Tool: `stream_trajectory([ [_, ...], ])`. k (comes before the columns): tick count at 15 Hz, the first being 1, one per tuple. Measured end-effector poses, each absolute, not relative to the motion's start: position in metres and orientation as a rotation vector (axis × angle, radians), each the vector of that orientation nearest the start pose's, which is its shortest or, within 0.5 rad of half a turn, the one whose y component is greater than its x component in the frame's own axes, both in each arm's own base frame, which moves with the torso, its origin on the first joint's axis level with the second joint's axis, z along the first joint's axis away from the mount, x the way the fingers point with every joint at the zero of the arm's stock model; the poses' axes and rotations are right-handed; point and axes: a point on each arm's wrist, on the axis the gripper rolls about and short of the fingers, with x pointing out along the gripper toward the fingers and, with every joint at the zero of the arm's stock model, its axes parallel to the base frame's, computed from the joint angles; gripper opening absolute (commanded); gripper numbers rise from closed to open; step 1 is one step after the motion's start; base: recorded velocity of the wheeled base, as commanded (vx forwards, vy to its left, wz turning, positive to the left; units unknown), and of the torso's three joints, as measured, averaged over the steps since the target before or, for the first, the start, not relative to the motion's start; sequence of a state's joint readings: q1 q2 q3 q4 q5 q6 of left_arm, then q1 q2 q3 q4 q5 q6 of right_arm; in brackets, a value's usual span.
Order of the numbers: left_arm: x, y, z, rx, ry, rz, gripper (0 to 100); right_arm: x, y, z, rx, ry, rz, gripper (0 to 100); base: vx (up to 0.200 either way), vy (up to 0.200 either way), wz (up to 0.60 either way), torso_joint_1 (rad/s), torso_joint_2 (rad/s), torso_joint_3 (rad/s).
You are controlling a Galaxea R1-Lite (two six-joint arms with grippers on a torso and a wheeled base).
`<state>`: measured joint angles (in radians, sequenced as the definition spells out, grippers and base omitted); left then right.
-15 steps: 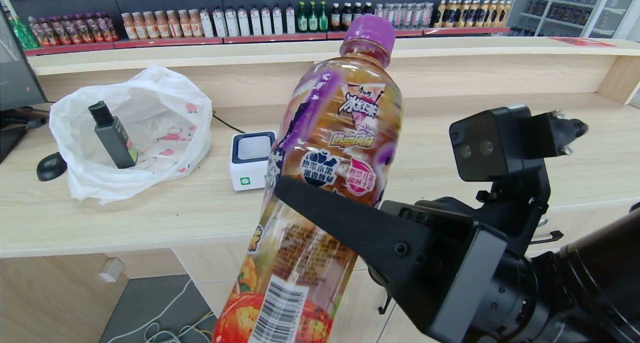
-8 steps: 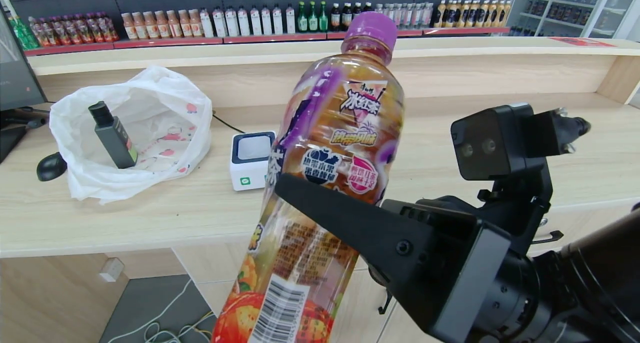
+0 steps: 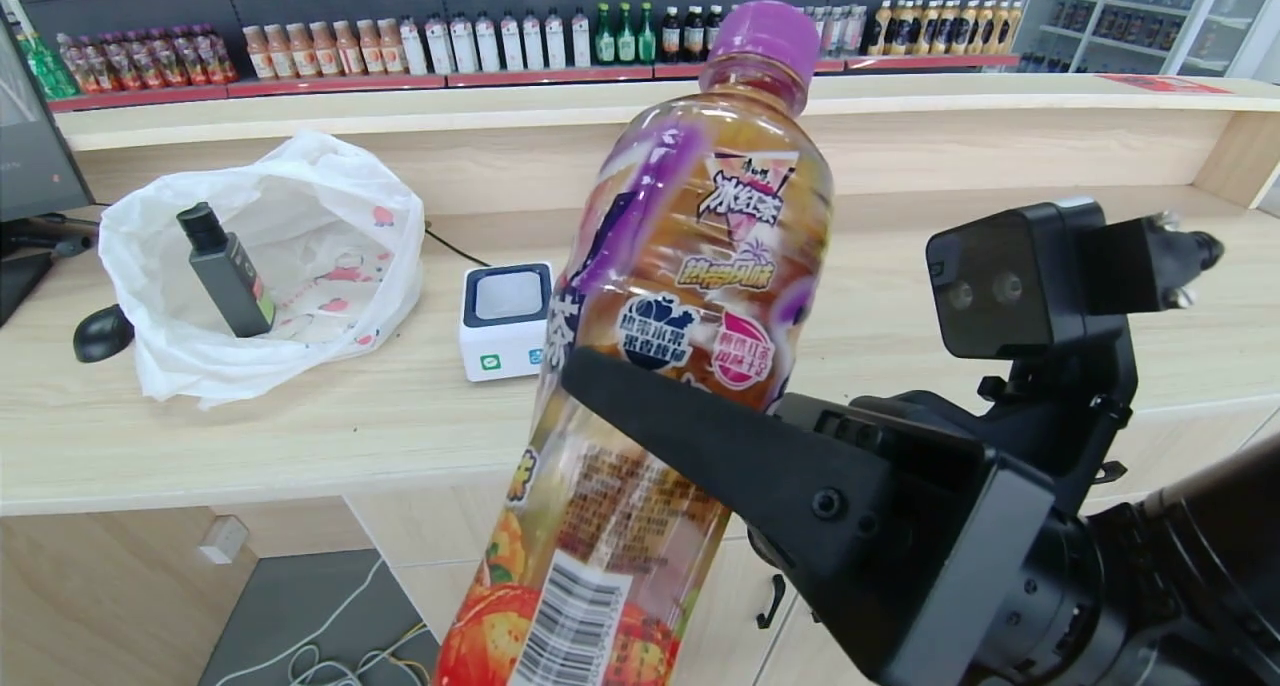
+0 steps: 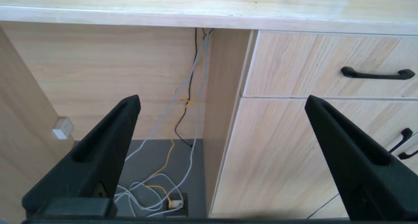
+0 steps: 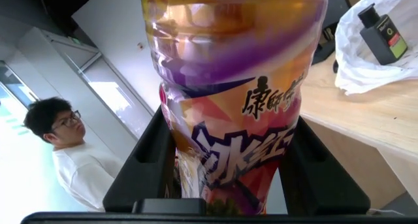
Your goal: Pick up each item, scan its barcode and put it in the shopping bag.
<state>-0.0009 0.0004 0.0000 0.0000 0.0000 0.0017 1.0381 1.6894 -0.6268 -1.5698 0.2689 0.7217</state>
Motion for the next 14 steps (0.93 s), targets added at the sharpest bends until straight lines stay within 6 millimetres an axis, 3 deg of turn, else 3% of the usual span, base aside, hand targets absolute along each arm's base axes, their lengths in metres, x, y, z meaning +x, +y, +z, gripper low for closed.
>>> stream_trajectory([
  [8,-0.023,0.000,0.075,0.002,0.001,-0.001,100,0.132,0.233,0.219,0.657,-0.087,1.351,0,0.000,0.000,0.00,0.000,0.00,0.000],
  [14,-0.023,0.000,0.075,0.002,0.000,0.000,100,0.139,0.226,0.210,0.565,-0.184,1.027,0,0.000,0.000,0.00,0.000,0.00,0.000],
])
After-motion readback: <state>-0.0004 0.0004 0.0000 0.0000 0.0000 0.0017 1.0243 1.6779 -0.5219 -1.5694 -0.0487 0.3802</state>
